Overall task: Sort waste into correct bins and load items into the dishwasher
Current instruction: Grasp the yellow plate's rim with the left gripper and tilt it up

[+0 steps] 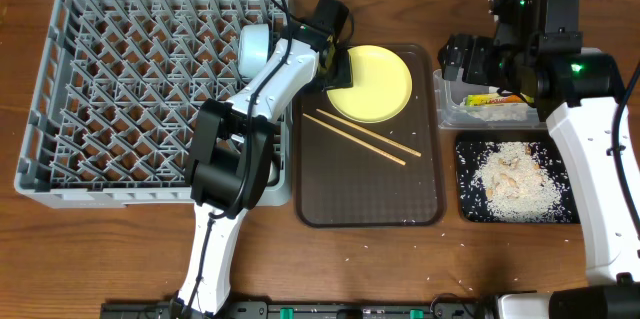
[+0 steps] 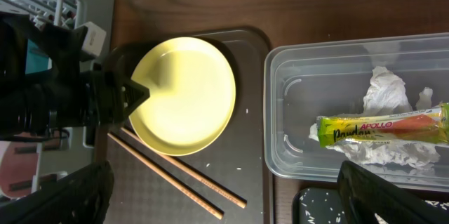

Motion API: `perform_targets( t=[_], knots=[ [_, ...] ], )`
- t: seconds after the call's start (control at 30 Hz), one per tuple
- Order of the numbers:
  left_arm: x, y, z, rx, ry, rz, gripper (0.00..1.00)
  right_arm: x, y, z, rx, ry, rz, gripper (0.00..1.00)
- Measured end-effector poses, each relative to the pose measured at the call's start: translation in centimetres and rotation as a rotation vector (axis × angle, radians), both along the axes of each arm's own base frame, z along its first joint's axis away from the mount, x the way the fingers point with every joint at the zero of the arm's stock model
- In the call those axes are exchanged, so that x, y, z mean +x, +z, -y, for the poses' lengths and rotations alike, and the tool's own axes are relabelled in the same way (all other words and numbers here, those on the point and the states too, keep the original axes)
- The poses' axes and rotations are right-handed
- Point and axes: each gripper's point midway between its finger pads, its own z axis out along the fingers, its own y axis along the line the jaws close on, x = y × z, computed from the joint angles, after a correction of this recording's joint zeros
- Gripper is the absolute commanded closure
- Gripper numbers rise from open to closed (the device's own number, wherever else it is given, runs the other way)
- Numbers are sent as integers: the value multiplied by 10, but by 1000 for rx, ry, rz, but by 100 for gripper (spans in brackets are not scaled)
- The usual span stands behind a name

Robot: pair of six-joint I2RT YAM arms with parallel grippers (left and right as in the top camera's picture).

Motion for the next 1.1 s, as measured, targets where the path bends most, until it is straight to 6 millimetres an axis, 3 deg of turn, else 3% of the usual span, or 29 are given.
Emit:
perform_targets(
  t=[0.13,0.4,0.77,0.9,1.1],
  knots=[
    [1,-2,0,-12,37,-4,51,0,0,0,0,0,0,1],
    [-3,-8,-1,-8,176,-31,52,0,0,0,0,0,0,1],
    [-11,-7,25,32,184,15,52,0,0,0,0,0,0,1],
    [-10,-19,27,45,204,11,52,0,0,0,0,0,0,1],
    [-5,-22,28,17,278,13,79,0,0,0,0,0,0,1]
  ],
)
